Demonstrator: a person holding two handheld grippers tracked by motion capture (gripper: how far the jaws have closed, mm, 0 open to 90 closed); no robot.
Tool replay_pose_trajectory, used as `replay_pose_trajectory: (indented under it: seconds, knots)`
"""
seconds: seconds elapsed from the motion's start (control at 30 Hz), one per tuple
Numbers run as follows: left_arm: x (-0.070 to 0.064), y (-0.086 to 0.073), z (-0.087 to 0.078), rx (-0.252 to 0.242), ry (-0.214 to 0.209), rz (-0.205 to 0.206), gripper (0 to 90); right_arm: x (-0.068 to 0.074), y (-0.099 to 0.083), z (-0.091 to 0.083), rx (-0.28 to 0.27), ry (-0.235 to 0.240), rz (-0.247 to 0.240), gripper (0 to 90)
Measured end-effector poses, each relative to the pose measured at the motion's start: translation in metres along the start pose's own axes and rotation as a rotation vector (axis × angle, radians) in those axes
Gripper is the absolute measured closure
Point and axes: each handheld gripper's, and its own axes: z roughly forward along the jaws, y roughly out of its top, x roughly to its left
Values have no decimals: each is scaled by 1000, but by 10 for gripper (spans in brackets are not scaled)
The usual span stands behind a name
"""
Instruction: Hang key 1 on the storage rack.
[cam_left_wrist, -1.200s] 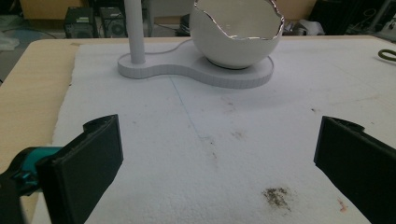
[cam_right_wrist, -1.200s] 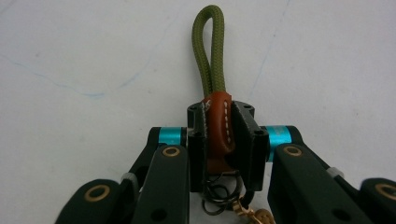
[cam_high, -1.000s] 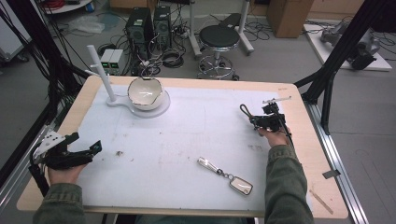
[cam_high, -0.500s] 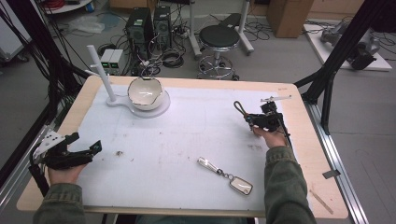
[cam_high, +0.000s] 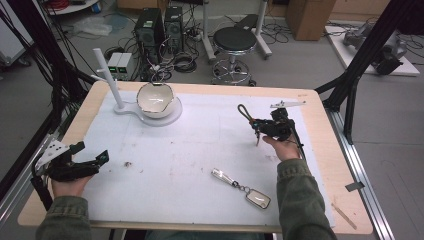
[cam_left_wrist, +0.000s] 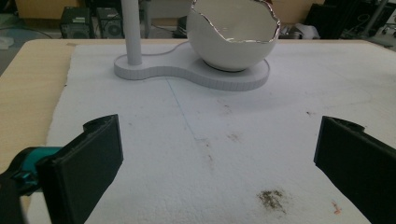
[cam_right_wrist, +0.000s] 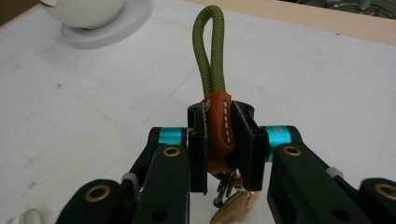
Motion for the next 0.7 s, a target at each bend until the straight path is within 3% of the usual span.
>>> replay_pose_trajectory:
  seconds: [0.1,0.17,0.4,0.53,0.7]
  knots:
    - [0,0,0,0,-1,-1,17,10,4,4,15,22,-16,767]
    - [0,0,0,2,2,1,17,23,11,8,14,65,-35,767]
    - [1,0,0,-1,-1,1,17,49,27,15,1,151,-76,767]
    - [1,0,0,-3,-1,-1,17,62,37,22,-1,212,-77,767]
    - [2,1,-1,-6,-1,-7,17,73,46,28,2,239,-82,767]
